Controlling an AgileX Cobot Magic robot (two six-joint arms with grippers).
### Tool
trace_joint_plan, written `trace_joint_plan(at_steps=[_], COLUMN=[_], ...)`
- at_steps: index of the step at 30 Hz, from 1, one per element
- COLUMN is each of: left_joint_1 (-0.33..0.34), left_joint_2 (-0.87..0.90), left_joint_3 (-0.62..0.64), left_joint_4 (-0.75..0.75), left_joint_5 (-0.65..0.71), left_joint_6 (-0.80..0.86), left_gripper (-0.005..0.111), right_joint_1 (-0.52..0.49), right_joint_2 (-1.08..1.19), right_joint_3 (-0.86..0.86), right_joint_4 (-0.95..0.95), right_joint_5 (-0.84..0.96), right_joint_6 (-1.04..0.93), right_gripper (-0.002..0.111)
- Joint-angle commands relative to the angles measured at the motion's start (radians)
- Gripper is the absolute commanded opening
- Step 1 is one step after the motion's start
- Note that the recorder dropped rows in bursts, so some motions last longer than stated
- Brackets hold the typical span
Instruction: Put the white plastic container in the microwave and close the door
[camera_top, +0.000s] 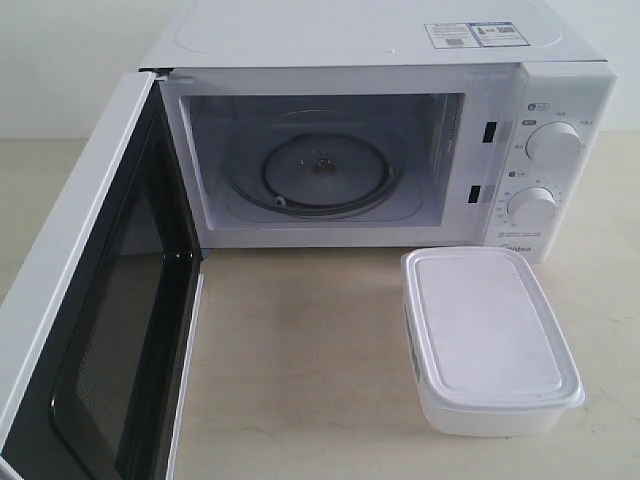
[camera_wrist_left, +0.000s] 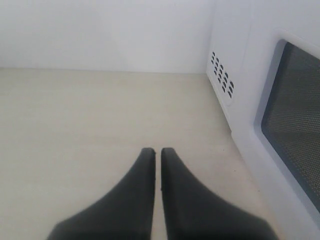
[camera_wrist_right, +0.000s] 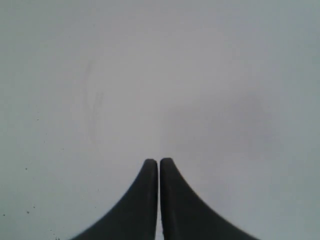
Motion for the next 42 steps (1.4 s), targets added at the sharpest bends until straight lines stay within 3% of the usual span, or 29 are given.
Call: trace_joint_plan(at_steps=[1, 10, 18, 31, 36, 42], left_joint_1=[0.001, 0.001, 0.001, 0.001, 0.001, 0.001], left_joint_2=[-0.003, -0.003, -0.003, -0.003, -0.003, -0.003], left_joint_3=[0.004, 0.004, 0.004, 0.004, 0.004, 0.004], left_joint_4=[0.006, 0.006, 0.006, 0.006, 0.006, 0.006], left_joint_5=[-0.008, -0.008, -0.008, -0.008, -0.008, -0.008], left_joint_6=[-0.007, -0.007, -0.007, -0.007, -0.007, -0.007], left_gripper=[0.004, 0.004, 0.004, 0.004, 0.004, 0.004], right_joint_1=[-0.003, -0.003, 0.0, 0.139, 0.139, 0.125], right_joint_2=[0.084, 0.371, 0.516, 0.747, 0.774, 0.771], right_joint_3=[-0.061, -0.326, -0.522, -0.967, -0.963, -0.829], right_joint_4=[-0.009, -0.019, -0.066, -0.256, -0.277, -0.336], right_joint_5=[-0.006, 0.394, 0.443, 0.648, 0.694, 0.712], right_joint_6=[-0.088, -0.172, -0.208, -0.237, -0.217, -0.138], right_gripper=[0.0, 0.0, 0.0, 0.0, 0.0, 0.0])
